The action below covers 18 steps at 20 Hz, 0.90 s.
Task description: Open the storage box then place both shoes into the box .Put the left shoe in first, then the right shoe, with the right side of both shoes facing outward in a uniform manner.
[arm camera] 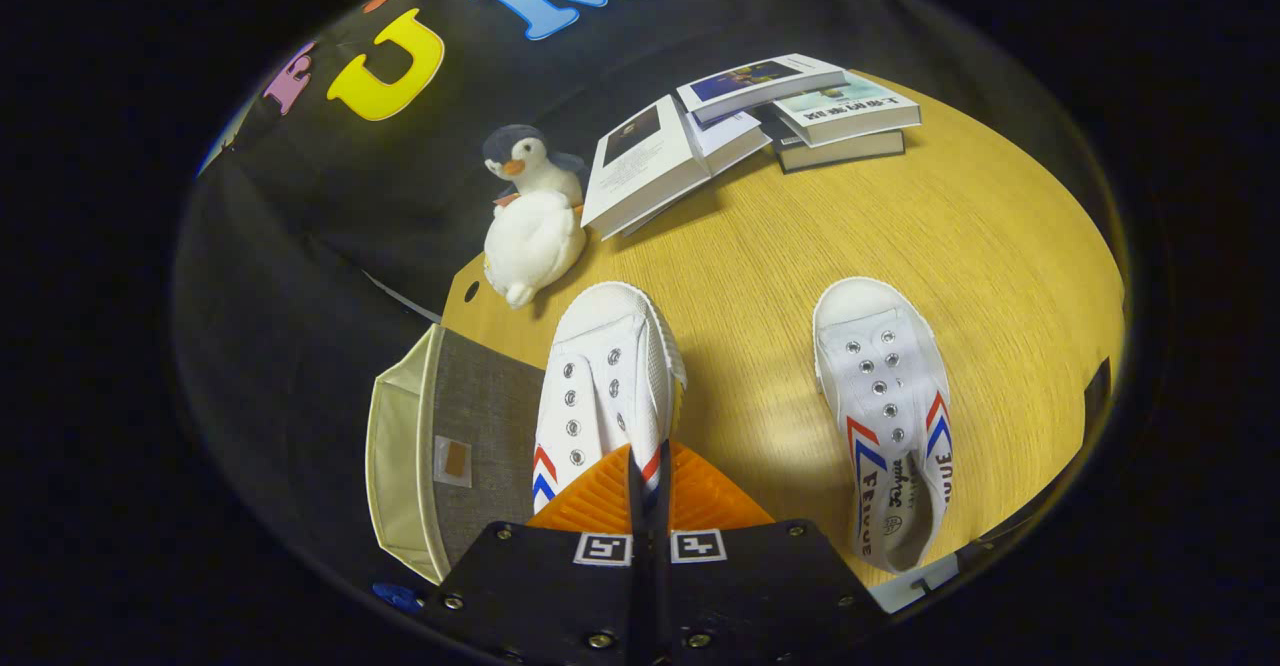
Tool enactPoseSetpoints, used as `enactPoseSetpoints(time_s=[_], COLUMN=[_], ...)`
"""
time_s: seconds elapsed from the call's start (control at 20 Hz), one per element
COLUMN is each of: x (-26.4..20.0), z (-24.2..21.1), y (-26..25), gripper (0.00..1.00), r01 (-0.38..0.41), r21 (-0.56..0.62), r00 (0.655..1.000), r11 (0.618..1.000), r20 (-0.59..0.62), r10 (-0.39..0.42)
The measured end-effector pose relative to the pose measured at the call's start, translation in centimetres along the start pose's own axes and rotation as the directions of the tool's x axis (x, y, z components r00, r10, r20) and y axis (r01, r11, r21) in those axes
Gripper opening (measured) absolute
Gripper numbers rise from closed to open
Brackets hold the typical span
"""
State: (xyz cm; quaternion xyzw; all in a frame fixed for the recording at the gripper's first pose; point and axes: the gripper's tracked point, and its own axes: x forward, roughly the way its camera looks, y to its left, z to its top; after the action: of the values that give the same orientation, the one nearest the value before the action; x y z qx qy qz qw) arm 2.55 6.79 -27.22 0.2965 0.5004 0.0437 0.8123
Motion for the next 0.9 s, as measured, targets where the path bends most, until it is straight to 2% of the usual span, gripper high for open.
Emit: enactPoseSetpoints(time_s=[0.4, 0.9], x=[-3.1, -1.2], z=[2.1, -0.1], y=[6.8, 15.0], gripper=[0.00, 0.00], r01=[-0.073, -0.130], r21=[-0.015, -0.066], r00=[0.996, 0.991], r11=[0.997, 0.989], r20=[0.046, -0.004], r10=[0.073, 0.130])
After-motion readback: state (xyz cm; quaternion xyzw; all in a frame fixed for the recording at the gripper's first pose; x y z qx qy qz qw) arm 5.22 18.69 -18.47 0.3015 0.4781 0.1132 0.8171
